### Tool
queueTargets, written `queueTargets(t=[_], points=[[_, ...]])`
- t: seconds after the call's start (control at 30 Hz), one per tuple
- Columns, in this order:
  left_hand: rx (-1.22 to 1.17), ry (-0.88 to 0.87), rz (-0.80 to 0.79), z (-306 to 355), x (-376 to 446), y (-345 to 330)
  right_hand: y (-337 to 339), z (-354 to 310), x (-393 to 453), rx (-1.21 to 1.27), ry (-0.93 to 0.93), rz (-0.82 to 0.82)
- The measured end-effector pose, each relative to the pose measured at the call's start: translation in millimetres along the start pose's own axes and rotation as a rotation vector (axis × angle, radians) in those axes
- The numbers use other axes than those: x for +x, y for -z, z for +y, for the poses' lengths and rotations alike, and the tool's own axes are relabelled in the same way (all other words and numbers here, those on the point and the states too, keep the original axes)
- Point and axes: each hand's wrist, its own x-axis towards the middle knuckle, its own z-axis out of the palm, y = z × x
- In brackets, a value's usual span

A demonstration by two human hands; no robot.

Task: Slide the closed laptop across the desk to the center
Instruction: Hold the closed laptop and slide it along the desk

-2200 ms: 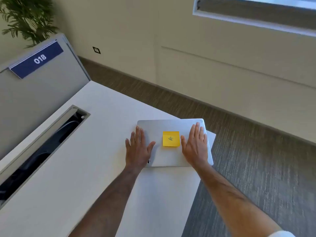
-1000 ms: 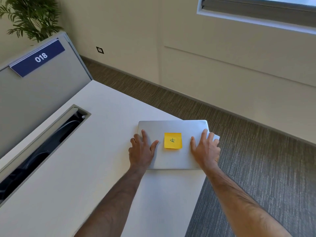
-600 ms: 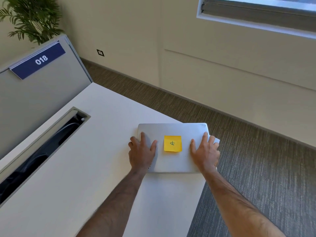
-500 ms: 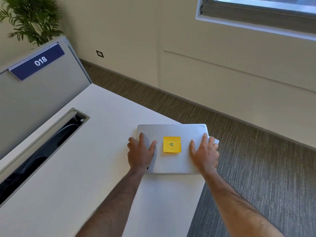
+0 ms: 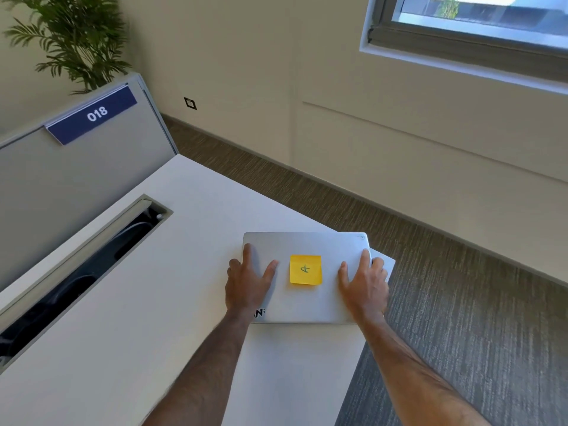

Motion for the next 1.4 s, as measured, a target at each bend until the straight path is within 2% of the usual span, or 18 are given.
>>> queueTargets(t=[0.5, 1.4], points=[[-0.001, 0.041, 0.079, -54, -29, 52, -3, -47, -47, 0.050, 0.094, -0.059], [-0.020, 0.334, 0.304, -240, -143, 199, -49, -196, -213, 0.110, 0.457, -0.138]])
